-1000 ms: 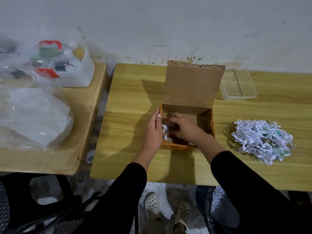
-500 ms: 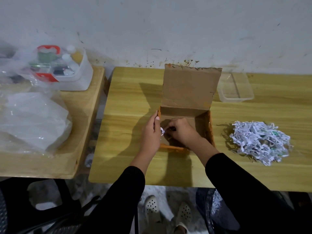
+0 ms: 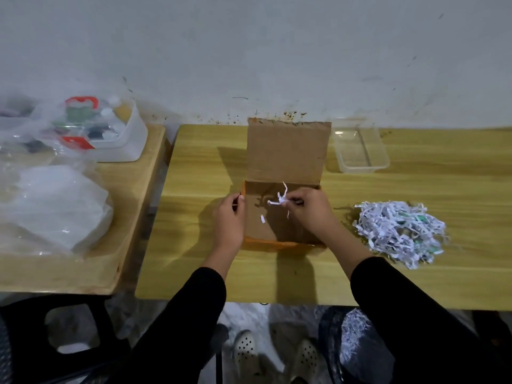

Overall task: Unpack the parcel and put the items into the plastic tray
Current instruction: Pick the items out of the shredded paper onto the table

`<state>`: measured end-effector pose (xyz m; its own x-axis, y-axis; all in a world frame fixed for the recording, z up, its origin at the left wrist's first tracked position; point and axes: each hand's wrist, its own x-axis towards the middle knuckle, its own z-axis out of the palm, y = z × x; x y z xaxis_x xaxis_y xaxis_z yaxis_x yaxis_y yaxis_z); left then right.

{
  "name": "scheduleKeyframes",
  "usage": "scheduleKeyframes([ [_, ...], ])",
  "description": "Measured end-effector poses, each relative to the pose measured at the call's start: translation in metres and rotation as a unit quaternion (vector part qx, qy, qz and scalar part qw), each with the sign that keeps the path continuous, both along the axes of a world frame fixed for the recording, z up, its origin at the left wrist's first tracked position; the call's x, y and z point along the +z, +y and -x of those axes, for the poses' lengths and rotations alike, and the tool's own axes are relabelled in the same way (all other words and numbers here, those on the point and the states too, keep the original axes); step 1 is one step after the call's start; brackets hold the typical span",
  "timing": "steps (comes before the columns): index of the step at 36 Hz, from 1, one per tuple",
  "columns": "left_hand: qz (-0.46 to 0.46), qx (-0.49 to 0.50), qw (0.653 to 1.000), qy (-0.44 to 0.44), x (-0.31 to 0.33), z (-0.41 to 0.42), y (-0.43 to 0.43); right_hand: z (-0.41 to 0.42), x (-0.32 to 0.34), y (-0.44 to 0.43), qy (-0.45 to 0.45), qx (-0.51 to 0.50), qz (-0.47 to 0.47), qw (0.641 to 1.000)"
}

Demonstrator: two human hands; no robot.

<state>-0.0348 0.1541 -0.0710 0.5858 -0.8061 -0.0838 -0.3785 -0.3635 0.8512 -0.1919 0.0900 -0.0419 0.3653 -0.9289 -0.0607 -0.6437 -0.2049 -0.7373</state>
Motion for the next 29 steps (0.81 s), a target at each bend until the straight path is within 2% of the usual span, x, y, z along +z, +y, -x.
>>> scheduleKeyframes([
  [5, -0.012, 0.018, 1.000, -0.019, 0.006, 0.001, -0.005, 0.019, 0.013, -0.012, -0.030, -0.036, 0.021, 0.999],
  [15, 0.014, 0.042, 0.998, -0.047, 0.004, 0.010, -0.003, -0.001, -0.013, -0.002, 0.011, 0.050, -0.056, 0.997],
  [22, 0.016, 0.047, 0.998, -0.036, -0.002, 0.011, 0.000, -0.021, -0.021, -0.008, 0.041, 0.092, -0.101, 0.990],
  [25, 0.021, 0.054, 0.998, -0.031, -0.004, 0.011, 0.000, -0.024, -0.026, -0.007, 0.063, 0.119, -0.101, 0.986],
  [29, 0.021, 0.051, 0.998, -0.028, -0.006, 0.010, 0.000, -0.023, -0.031, -0.006, 0.032, 0.130, -0.089, 0.987],
])
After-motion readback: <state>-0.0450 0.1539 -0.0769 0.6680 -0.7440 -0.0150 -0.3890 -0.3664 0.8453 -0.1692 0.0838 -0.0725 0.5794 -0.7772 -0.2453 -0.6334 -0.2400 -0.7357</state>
